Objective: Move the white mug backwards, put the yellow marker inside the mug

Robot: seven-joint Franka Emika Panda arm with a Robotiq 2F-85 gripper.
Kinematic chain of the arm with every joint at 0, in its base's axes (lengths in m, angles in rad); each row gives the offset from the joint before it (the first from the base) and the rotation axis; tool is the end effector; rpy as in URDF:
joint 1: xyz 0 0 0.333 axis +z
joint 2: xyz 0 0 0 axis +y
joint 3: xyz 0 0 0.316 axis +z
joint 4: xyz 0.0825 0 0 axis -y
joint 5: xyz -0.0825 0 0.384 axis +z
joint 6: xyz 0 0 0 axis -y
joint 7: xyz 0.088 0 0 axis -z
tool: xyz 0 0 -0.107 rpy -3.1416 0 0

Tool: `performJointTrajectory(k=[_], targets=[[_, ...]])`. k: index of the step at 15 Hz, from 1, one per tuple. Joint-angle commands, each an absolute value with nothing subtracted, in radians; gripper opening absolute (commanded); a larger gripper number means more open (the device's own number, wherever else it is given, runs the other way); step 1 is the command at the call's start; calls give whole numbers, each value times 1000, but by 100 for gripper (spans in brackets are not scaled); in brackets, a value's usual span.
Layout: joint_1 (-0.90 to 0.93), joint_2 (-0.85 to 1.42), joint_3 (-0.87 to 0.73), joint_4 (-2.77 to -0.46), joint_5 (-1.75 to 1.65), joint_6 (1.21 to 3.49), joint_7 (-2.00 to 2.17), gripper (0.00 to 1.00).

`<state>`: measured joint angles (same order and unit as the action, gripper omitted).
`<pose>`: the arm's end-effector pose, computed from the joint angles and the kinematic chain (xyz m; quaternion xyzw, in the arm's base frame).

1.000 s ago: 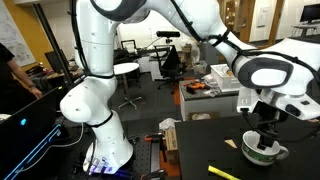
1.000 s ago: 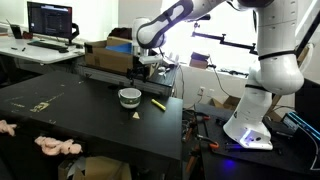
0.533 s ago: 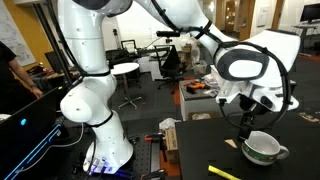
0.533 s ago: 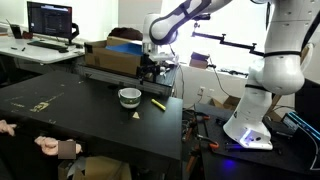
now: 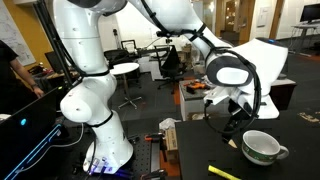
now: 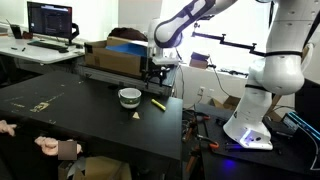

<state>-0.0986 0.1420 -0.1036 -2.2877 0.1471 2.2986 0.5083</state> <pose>0.5033 -0.1002 0.2802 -0.9152 0.3953 0.0706 0.0339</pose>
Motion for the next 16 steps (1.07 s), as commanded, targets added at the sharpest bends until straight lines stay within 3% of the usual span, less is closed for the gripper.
performJointTrajectory(k=[1, 16], targets=[[-90, 142, -113, -2289, 148, 2296, 512, 100], [-125, 252, -165, -2230, 159, 2386, 481, 100]])
